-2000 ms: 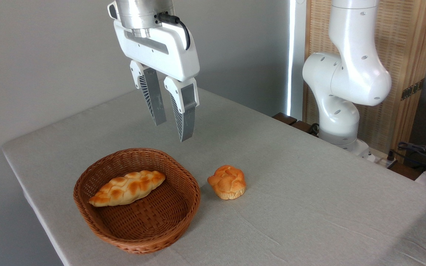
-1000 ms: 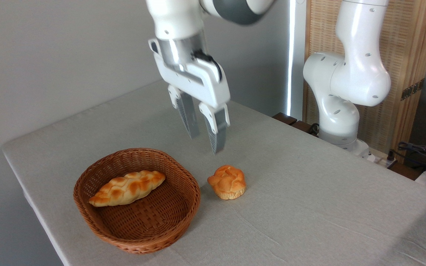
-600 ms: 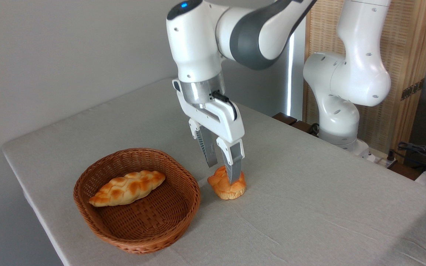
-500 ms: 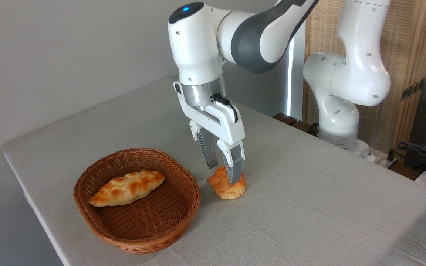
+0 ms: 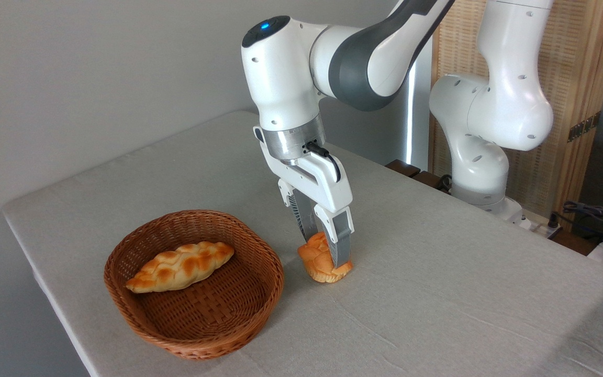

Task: Put bread into the basket
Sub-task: 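Close the gripper on the round golden bun, then lift the bun and carry it over the wicker basket, lowering inside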

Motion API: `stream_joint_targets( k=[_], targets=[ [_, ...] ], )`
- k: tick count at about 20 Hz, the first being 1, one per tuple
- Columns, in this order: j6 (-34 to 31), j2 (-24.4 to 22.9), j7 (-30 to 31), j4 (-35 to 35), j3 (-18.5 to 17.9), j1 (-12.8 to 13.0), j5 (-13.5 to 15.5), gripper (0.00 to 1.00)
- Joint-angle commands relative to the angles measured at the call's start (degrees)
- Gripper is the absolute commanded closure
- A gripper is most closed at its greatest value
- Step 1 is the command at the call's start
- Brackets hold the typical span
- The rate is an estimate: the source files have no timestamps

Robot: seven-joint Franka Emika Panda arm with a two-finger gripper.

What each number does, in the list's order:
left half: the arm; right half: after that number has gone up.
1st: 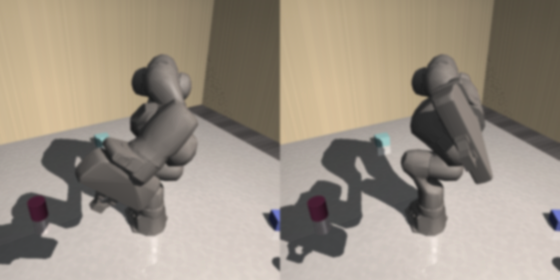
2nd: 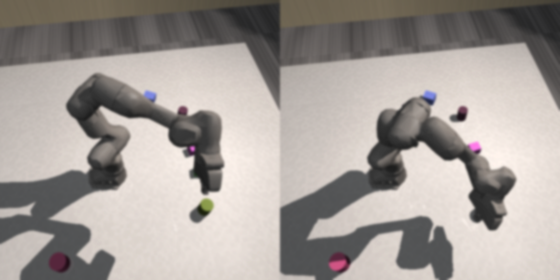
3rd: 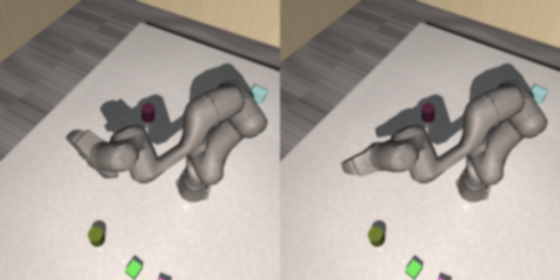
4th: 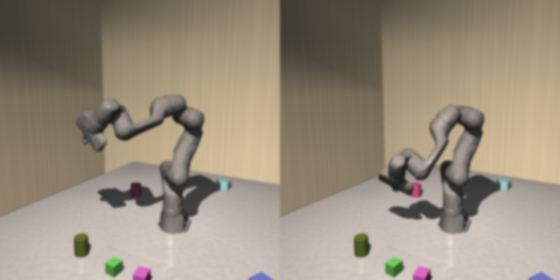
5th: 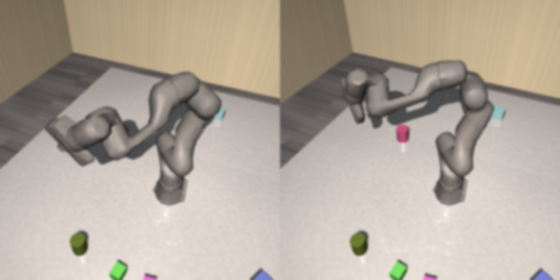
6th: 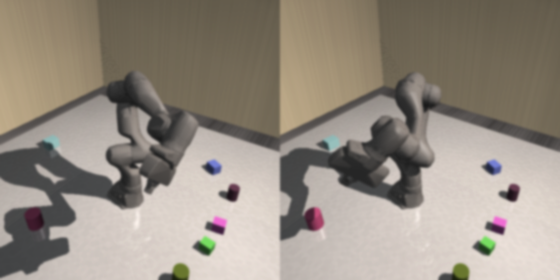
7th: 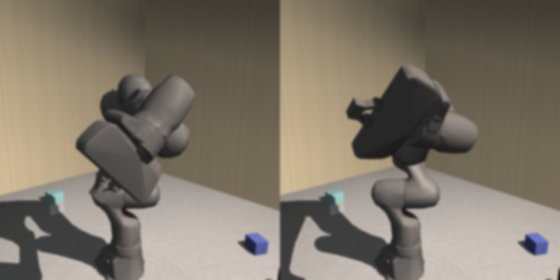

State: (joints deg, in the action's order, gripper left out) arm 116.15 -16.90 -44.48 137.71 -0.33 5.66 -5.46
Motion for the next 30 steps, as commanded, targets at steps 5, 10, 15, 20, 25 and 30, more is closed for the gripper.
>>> stream_joint_targets(
  k=[5, 10, 15, 20, 25, 30],
  targets=[
    [1.0, 1.2, -1.7, 0.5, -0.5, 1.1, -0.9, 0.68],
    [0.8, 1.3, -4.0, 0.4, -0.5, 1.0, -0.9, 0.68],
    [0.4, 0.9, -4.1, -0.7, -0.5, 1.1, -0.8, 0.67],
    [-13.8, 0.6, -5.2, -8.9, 1.6, 1.1, -0.3, 0.66],
    [-10.7, 5.0, -6.2, -19.9, 0.4, 1.1, 2.7, 0.63],
    [6.7, 9.9, -6.8, -19.9, -0.9, 1.0, 4.9, 0.55]
  ],
)
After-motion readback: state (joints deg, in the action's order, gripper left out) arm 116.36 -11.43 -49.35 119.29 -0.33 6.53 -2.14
